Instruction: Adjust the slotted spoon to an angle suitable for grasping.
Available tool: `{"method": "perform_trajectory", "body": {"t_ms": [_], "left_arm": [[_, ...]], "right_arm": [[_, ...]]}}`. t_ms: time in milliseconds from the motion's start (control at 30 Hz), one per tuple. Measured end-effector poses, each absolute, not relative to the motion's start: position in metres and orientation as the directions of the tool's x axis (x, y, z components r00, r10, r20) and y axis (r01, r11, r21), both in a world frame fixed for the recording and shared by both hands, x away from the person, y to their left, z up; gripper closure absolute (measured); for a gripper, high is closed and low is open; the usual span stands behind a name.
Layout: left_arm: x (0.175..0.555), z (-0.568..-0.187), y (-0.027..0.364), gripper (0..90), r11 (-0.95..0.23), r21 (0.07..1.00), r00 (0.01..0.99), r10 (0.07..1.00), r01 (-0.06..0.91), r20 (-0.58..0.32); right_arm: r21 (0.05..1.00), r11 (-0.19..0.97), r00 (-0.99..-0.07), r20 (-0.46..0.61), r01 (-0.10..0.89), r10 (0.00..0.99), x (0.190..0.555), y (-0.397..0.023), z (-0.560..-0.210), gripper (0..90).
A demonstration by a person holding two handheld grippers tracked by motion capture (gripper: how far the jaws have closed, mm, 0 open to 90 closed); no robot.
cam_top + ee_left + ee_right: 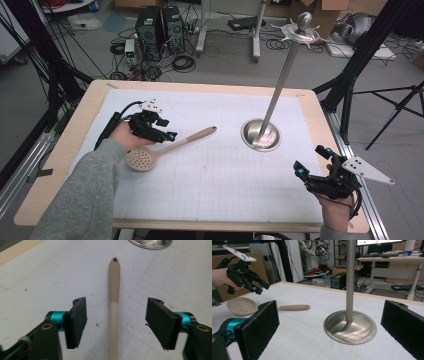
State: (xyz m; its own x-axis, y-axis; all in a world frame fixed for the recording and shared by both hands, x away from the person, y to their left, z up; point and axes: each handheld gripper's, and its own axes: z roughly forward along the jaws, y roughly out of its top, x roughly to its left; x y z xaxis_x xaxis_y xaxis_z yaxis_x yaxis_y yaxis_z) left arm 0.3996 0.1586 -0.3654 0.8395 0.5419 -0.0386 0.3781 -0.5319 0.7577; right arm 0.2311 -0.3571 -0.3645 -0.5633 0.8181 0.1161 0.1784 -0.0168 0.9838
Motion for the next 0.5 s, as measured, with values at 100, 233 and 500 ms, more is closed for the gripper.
{"method": "perform_trajectory", "body": {"t_ms": [100,233,500], "left_arm": [[0.3968,-0.3668,0.1574,18.5,-0.554,0.745,0.839,0.543,0.371,-0.014],[0.3943,-0.3679,0.1576,15.1,-0.567,0.732,0.834,0.552,0.377,-0.002],[0.3887,-0.3716,0.1606,14.9,-0.573,0.722,0.834,0.552,0.388,-0.01]], "right_arm": [[0.982,-0.006,-0.569,0.115,0.191,0.815,0.2308,-0.3544,-0.3648,0.9],[0.982,-0.005,-0.566,0.113,0.189,0.817,0.2299,-0.3549,-0.3643,0.9],[0.982,-0.015,-0.566,0.12,0.186,0.816,0.2309,-0.3557,-0.3638,0.9]]}}
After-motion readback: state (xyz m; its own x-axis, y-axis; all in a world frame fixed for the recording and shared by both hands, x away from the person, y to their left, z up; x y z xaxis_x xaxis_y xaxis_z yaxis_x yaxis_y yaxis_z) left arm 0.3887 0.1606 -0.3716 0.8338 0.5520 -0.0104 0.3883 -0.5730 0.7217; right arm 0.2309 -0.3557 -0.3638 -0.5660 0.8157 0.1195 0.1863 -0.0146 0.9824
